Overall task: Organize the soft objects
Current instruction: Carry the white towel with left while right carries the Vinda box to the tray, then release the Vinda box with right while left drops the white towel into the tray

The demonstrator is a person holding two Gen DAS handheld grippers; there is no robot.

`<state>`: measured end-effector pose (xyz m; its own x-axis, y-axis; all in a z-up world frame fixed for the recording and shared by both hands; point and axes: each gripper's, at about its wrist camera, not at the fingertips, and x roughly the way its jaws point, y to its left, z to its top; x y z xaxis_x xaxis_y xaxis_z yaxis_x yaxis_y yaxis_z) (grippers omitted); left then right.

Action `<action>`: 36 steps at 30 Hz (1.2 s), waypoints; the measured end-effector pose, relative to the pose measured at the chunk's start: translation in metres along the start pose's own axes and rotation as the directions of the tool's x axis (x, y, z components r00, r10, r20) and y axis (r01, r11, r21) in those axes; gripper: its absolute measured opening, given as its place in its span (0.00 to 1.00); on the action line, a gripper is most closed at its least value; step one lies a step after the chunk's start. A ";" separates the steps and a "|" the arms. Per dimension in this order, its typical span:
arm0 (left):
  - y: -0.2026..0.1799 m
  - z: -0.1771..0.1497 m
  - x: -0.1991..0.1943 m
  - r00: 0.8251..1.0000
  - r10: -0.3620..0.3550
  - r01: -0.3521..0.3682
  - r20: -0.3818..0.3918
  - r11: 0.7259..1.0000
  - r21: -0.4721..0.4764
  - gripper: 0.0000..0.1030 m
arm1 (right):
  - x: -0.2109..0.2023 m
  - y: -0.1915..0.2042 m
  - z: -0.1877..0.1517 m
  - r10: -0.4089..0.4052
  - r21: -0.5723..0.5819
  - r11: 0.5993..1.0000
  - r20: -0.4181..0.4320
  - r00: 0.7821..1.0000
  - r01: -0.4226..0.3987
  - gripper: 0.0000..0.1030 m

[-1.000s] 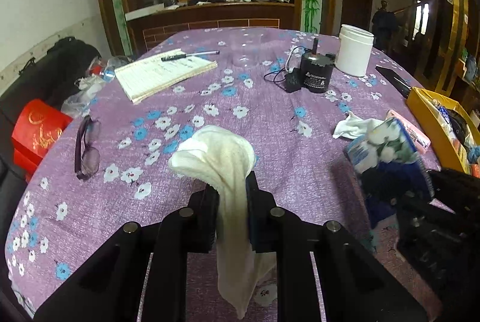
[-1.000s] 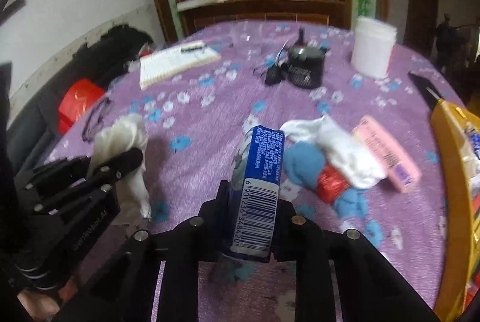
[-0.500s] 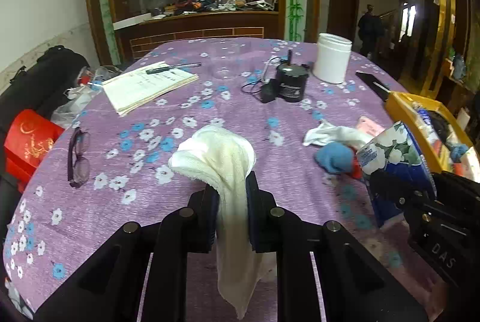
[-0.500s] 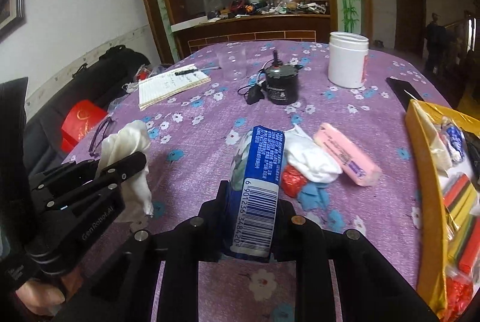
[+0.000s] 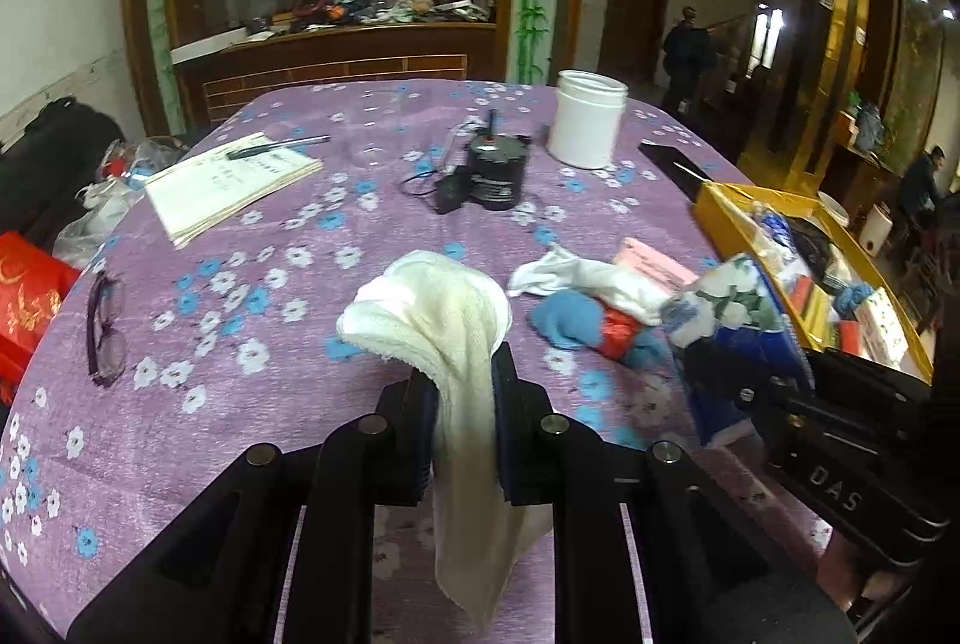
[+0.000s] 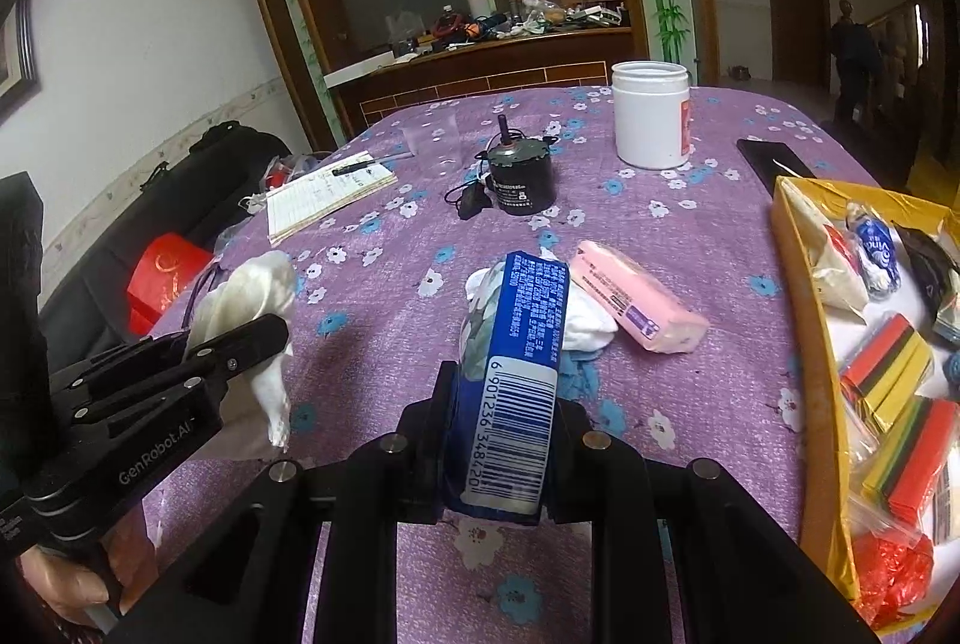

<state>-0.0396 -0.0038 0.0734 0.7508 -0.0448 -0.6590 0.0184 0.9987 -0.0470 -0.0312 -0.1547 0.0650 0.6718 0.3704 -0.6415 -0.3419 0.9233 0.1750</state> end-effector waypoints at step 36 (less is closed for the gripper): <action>-0.281 0.036 0.049 0.907 -0.364 0.416 -0.213 0.852 0.317 0.13 | -0.089 -0.244 -0.004 -0.290 0.339 0.896 -0.038 0.956 0.286 0.22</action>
<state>0.0160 -0.2855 0.0816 0.5340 -0.4087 -0.7402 0.5376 0.8398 -0.0758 -0.0102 -0.4133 0.0765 0.7163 0.0822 -0.6929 0.1082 0.9679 0.2267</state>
